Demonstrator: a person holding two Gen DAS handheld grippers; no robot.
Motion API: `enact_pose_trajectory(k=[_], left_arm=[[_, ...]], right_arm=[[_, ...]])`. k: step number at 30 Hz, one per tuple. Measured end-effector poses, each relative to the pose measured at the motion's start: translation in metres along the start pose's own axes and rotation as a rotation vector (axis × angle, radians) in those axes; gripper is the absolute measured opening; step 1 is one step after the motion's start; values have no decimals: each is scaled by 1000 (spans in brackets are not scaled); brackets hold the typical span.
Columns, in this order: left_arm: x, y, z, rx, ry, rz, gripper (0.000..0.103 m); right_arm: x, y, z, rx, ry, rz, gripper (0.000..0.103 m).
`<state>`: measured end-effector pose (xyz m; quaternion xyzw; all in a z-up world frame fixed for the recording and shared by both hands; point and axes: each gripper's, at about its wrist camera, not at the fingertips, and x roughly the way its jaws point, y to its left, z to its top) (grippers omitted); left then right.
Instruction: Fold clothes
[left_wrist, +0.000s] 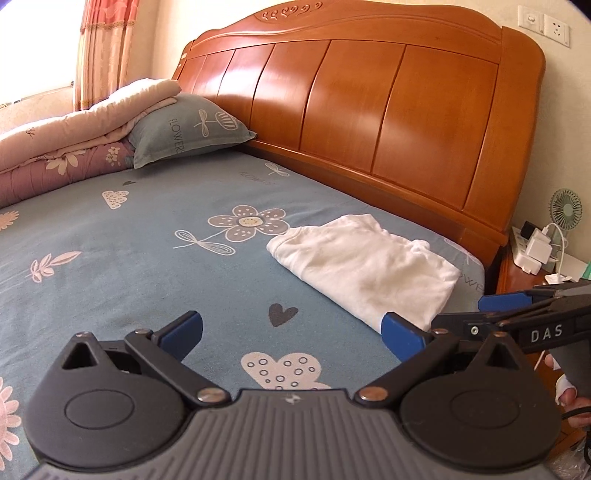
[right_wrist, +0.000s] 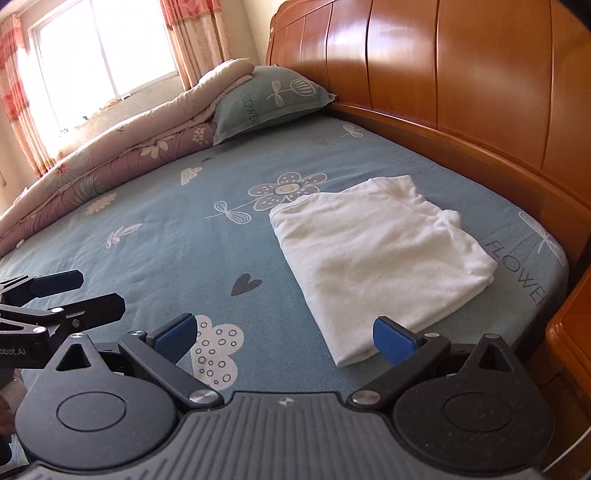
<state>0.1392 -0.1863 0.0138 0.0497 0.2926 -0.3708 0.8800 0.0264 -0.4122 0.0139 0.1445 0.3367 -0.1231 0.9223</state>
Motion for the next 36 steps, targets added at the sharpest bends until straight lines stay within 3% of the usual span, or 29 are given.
enact_pose_trajectory(k=[4, 13, 36], left_arm=[[-8, -5, -6, -65, 35, -91, 102], [-6, -21, -23, -63, 199, -24, 102], [-9, -32, -24, -41, 220, -17, 102]], right_arm=[[-18, 6, -7, -19, 46, -102, 103], [-56, 20, -34, -14, 53, -142, 103], [-64, 19, -34, 3, 41, -129, 103]])
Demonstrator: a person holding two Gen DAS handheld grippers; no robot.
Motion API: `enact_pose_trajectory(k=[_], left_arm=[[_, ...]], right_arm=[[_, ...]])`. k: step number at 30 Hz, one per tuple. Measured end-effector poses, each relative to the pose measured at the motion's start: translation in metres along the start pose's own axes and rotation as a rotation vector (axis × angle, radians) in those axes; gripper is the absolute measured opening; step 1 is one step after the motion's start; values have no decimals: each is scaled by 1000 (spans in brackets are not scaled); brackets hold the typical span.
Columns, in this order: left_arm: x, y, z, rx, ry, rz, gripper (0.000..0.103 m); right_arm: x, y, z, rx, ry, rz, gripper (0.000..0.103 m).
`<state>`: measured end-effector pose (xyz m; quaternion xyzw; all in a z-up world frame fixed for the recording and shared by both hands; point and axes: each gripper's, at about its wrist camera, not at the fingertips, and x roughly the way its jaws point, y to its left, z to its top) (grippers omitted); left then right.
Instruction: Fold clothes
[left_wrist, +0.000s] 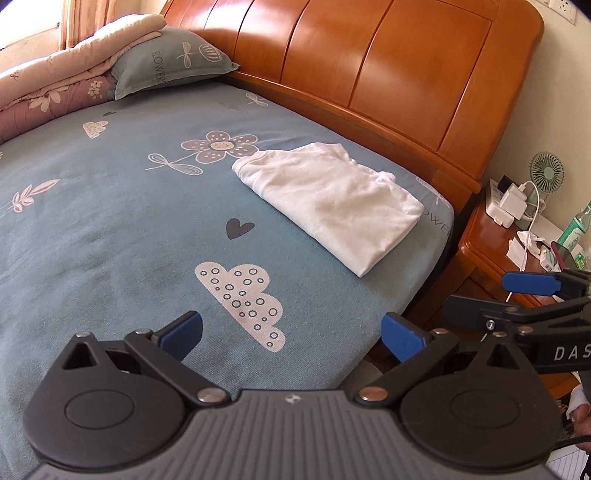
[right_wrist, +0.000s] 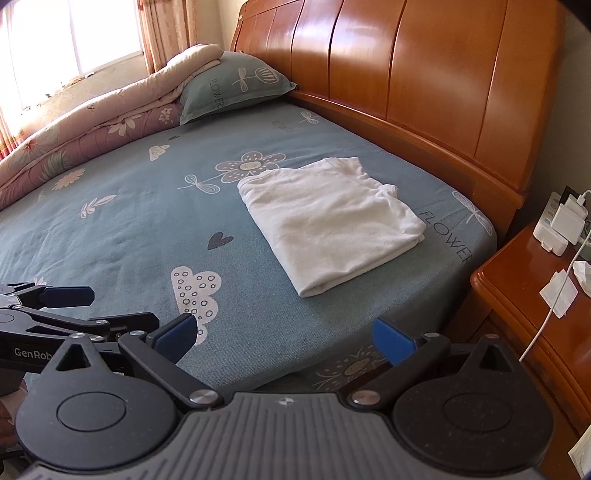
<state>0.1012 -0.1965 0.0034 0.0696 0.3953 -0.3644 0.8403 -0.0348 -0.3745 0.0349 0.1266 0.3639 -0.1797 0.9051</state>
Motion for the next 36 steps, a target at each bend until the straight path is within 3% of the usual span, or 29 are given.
enact_pose_trajectory(k=[36], left_arm=[[4, -2, 3, 32, 4, 27, 102]], right_arm=[[3, 5, 7, -7, -16, 31, 103]])
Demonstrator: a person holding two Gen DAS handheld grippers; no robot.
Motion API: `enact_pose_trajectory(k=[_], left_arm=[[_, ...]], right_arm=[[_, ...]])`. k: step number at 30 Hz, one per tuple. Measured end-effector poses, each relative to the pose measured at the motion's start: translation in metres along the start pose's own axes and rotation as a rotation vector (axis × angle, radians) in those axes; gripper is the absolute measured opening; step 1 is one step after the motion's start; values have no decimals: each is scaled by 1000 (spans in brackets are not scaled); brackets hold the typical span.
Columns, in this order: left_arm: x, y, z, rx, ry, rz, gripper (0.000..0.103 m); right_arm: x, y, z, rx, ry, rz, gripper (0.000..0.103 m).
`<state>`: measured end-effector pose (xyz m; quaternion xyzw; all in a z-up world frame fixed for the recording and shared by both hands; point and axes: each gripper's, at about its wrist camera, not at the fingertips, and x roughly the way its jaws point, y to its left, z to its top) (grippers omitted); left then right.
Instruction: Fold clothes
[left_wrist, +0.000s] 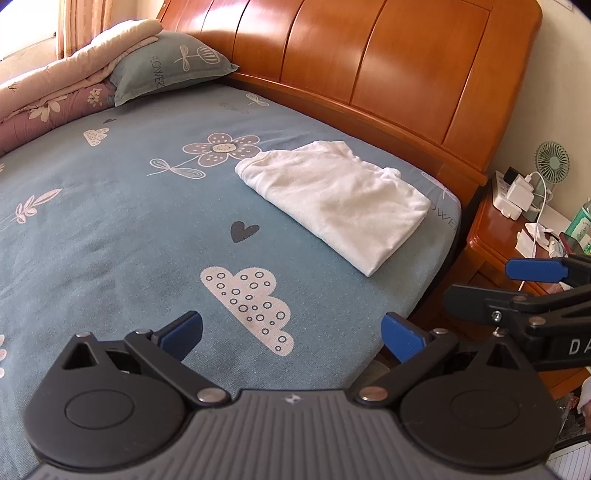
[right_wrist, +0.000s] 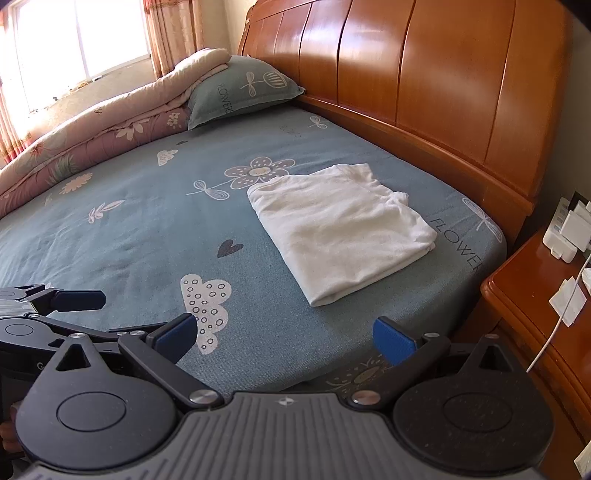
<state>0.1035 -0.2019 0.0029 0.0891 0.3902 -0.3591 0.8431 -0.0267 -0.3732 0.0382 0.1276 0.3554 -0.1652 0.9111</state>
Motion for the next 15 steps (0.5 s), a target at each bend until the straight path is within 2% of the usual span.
enact_pose_trajectory(k=[15], left_arm=[[0, 1, 0, 11, -20, 0, 102]], right_arm=[[-3, 5, 2, -21, -18, 4, 103]])
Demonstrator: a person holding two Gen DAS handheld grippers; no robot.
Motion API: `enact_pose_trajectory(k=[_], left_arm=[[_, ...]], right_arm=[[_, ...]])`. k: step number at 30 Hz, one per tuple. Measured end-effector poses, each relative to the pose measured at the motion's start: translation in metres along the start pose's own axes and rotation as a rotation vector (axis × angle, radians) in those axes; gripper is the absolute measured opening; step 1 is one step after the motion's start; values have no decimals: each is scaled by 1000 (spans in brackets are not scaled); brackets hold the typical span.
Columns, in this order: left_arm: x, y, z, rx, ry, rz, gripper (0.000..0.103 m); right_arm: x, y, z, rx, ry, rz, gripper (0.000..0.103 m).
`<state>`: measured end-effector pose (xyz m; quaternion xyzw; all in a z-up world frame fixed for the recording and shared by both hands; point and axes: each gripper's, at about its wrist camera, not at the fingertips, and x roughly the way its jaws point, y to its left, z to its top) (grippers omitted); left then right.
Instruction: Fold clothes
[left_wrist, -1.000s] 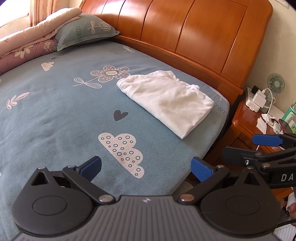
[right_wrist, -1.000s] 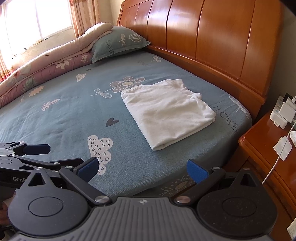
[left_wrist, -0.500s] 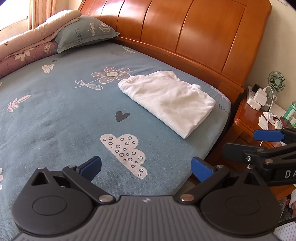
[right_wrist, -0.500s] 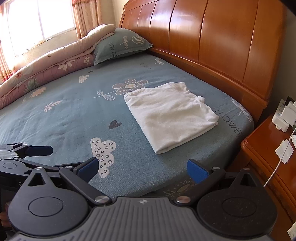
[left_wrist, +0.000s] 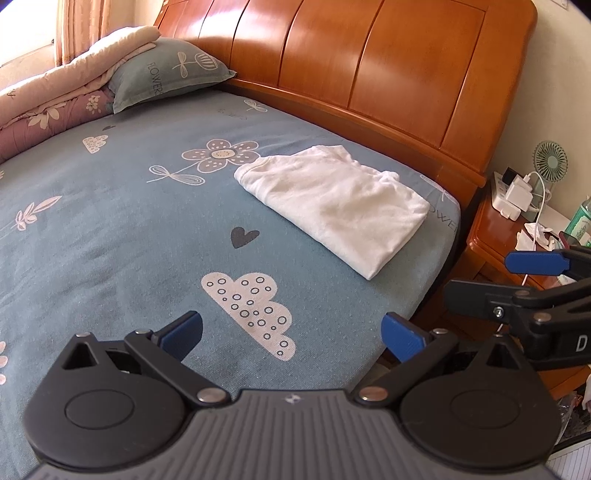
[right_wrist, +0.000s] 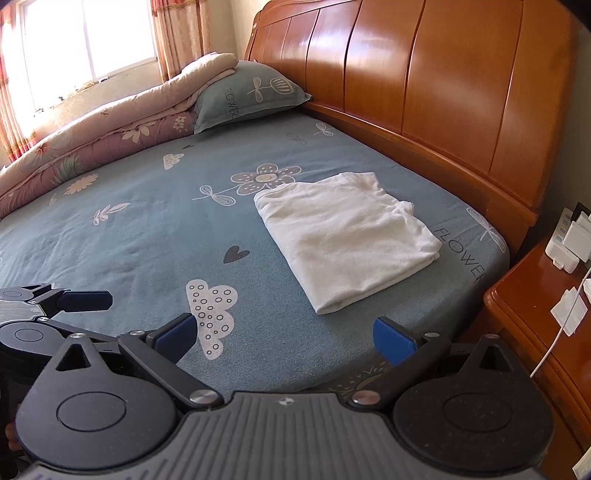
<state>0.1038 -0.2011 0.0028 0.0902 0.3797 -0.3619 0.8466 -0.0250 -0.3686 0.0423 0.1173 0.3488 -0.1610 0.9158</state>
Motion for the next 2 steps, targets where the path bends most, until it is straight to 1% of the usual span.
enact_pose_trajectory(k=[2], left_arm=[[1, 0, 1, 2, 5, -2, 102]], right_arm=[[0, 0, 0, -4, 1, -4, 103]])
